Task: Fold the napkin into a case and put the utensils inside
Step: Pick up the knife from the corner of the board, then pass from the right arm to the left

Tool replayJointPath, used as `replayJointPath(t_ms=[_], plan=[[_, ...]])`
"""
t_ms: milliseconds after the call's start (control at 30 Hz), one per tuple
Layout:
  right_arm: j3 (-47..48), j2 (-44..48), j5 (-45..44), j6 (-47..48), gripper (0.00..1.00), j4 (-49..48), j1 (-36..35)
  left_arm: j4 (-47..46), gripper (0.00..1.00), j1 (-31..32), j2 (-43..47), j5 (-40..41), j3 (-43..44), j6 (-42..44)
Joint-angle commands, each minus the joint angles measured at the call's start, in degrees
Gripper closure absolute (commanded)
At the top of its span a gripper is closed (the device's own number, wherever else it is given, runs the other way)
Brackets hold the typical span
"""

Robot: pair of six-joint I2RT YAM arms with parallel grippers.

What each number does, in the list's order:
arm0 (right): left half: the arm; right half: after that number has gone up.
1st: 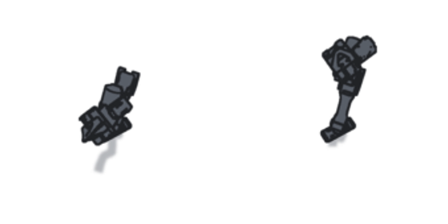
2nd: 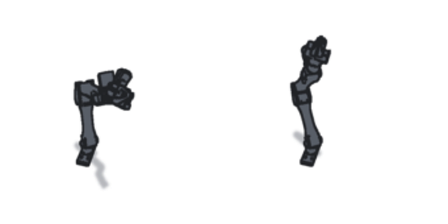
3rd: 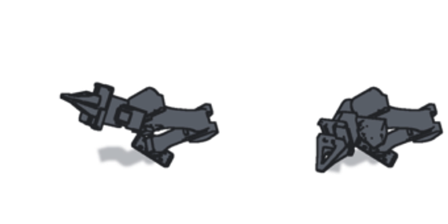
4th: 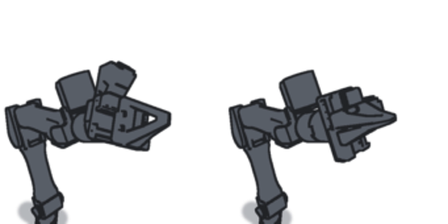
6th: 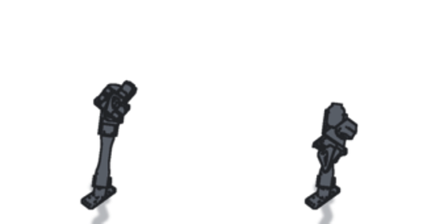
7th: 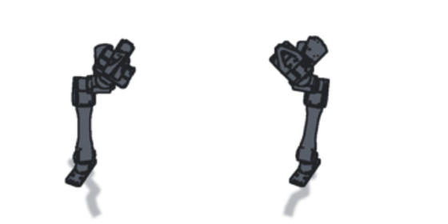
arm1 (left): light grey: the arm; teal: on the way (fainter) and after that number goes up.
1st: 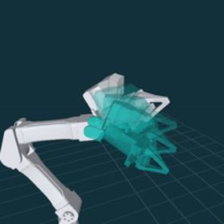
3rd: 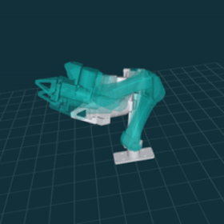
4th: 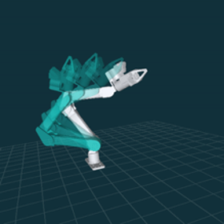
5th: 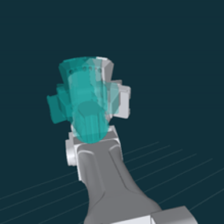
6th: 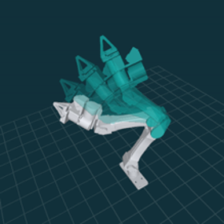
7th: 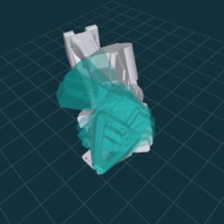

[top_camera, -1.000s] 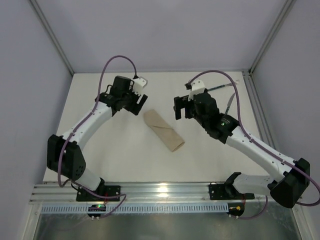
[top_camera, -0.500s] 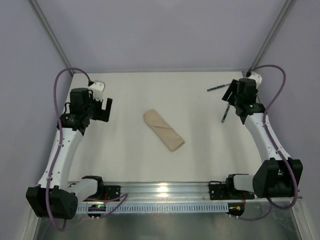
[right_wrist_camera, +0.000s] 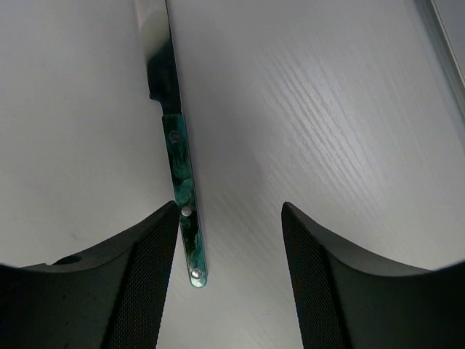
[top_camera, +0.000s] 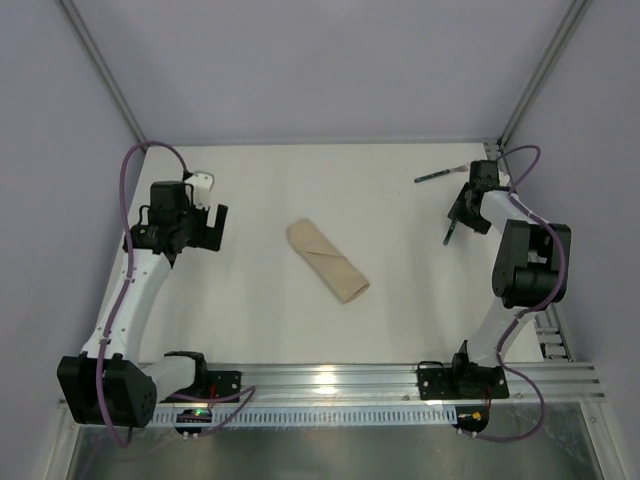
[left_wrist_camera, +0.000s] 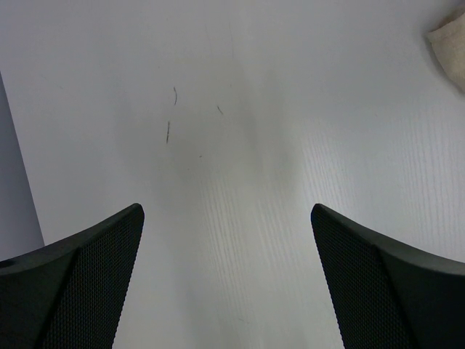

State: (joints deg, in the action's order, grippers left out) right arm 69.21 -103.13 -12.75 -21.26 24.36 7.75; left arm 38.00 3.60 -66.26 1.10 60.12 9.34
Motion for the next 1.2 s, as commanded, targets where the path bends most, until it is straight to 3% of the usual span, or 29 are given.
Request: replayJointPath(t_ms=[0, 367, 433, 467, 533, 633, 700, 900, 1000, 1167], plan=[[5.0, -3.1, -2.5, 2.1, 0.38, 1.7, 0.1, -1.2, 0.01, -0.4, 1.7, 0.7, -0.6, -0.6], [13.3, -11.6, 2.0, 3.4, 0.44, 4.6, 0.1, -1.8, 0.01, -0.4, 1.3, 1.4, -1.1, -0.4], [14.1, -12.8, 2.6, 3.6, 0.5, 5.1, 0.1, -1.9, 0.01, -0.3, 1.3, 1.4, -1.1, -0.3], [14.0, -13.1, 3.1, 3.7, 0.62, 5.1, 0.1, -1.9, 0.01, -0.4, 1.2, 1.4, -1.2, -0.3], [13.3, -13.2, 4.3, 3.9, 0.7, 4.7, 0.1, -1.9, 0.01, -0.4, 1.3, 1.2, -1.3, -0.2], [12.4, -12.9, 6.5, 4.2, 0.93, 4.2, 0.1, -1.6, 0.01, -0.3, 1.2, 0.3, -1.3, 0.0], [11.7, -11.9, 8.4, 4.3, 0.96, 3.8, 0.1, -1.2, 0.01, -0.3, 1.1, -0.9, -1.2, 0.4], [-0.1, 3.1, 16.0, 1.4, 0.96, -4.0, -1.2, 3.9, 0.12, -0.4, 1.2, -13.3, 0.6, 4.7], [-6.1, 12.6, 15.8, 0.9, 0.96, -6.9, -6.6, 8.8, 0.19, -0.4, 1.6, -18.0, 3.8, 7.3], [-8.4, 22.8, 13.0, -4.6, 0.96, -13.0, -25.2, 16.0, 0.2, -0.4, 3.8, -25.0, 8.6, 10.0]])
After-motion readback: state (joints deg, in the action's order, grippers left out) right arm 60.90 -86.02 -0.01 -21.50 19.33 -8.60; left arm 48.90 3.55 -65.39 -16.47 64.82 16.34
